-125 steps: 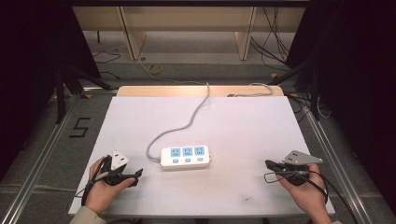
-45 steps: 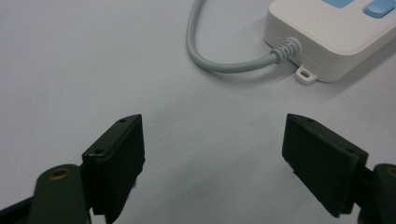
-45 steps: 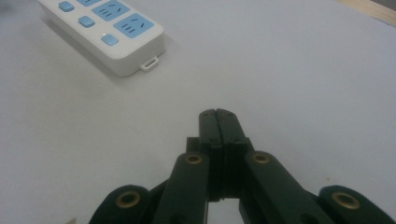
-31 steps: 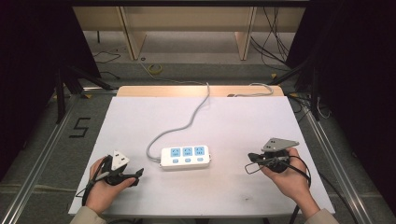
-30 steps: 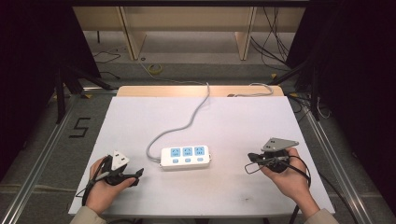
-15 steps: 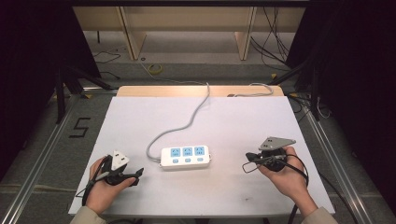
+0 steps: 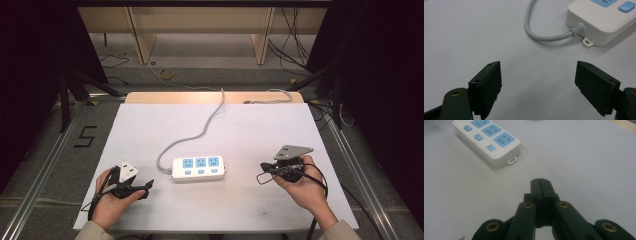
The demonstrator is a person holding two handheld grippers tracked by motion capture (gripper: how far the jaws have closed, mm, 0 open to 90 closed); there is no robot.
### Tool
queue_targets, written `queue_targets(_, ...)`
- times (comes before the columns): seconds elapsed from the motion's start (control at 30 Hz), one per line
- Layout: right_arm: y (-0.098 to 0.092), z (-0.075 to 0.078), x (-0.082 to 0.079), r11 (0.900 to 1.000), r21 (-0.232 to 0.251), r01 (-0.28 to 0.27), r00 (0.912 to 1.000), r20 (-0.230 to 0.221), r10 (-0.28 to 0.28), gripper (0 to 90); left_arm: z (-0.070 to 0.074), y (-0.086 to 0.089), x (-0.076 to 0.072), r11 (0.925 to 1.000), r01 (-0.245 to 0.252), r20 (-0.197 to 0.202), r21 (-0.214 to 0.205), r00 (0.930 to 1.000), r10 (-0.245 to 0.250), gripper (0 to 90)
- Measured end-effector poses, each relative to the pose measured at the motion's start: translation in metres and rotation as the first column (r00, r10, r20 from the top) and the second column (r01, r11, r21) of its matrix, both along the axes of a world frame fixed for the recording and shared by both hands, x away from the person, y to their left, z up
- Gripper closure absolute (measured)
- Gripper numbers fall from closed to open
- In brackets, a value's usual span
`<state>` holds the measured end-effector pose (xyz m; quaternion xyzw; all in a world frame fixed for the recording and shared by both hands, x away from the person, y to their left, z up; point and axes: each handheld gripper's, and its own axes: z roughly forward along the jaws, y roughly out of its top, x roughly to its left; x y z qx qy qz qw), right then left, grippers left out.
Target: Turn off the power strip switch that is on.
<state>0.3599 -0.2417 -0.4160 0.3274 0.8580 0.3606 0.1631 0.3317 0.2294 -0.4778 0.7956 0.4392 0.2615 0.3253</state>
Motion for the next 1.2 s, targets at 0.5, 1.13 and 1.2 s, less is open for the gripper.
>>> queue_targets(0.5,0.007,0.003,0.002,0.9999,-0.004,-0.015,0.9999,-0.003,0.015,90.0,0.0,0.0,0.0,1.0,0.001,0.0,0.0,1.0,-0.001,21.4)
queue_targets(1.13,0.015,0.006,0.005,0.9994,-0.012,-0.032,0.9995,-0.009,0.031,90.0,0.001,-0.001,0.0,1.0,0.001,0.001,-0.002,1.0,-0.001,21.4)
queue_targets(1.2,0.015,0.006,0.005,0.9994,-0.015,-0.032,0.9995,-0.009,0.032,90.0,0.001,-0.001,0.0,1.0,0.002,0.001,-0.001,1.0,-0.002,21.4)
